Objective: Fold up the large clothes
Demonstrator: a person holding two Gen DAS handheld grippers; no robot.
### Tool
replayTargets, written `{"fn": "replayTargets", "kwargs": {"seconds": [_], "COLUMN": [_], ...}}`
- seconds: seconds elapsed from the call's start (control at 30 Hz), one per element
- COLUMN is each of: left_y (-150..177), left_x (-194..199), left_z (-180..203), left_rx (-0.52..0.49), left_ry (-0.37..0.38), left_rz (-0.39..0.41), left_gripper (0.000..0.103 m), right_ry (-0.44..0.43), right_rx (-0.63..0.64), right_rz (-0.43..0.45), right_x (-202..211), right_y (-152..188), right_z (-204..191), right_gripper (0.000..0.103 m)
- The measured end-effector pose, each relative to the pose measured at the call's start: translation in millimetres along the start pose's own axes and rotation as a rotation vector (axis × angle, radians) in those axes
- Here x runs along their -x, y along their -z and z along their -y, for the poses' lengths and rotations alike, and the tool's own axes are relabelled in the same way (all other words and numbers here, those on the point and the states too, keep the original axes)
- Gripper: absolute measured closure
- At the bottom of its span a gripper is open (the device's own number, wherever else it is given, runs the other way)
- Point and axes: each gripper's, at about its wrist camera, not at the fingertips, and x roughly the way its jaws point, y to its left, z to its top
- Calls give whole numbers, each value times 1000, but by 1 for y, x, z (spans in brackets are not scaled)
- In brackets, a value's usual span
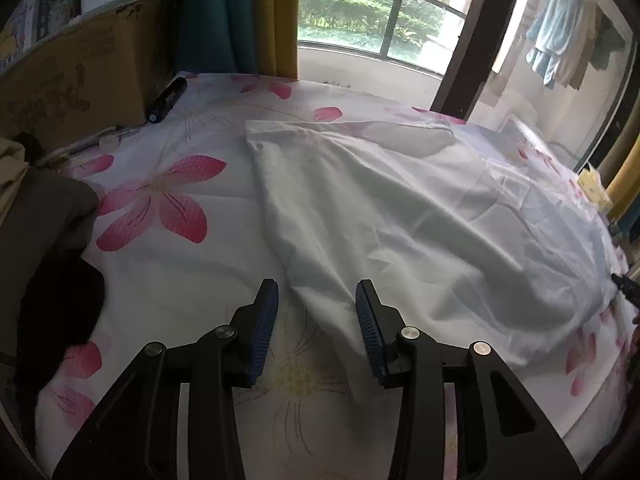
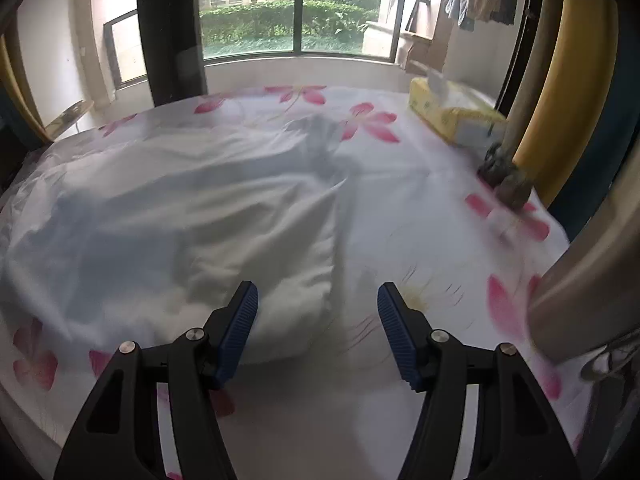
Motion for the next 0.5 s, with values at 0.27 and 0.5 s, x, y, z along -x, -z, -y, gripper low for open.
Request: {"fn": "replayTargets", "kwargs": {"seconds": [0.27, 0.5], "left_y": [14, 23], "left_x": [12, 29], "left_z": [7, 3], "left_rx": [-51, -32], "left_ry": [25, 37], "left_rz": [3, 23], "left_gripper": [100, 100], "right_ry": [-78, -66], "right_rx": [33, 46], "right_rz": [12, 17], "right_x": [4, 19], "right_y": [7, 18], "right_z": [-10, -10], "right_gripper": [93, 95]}}
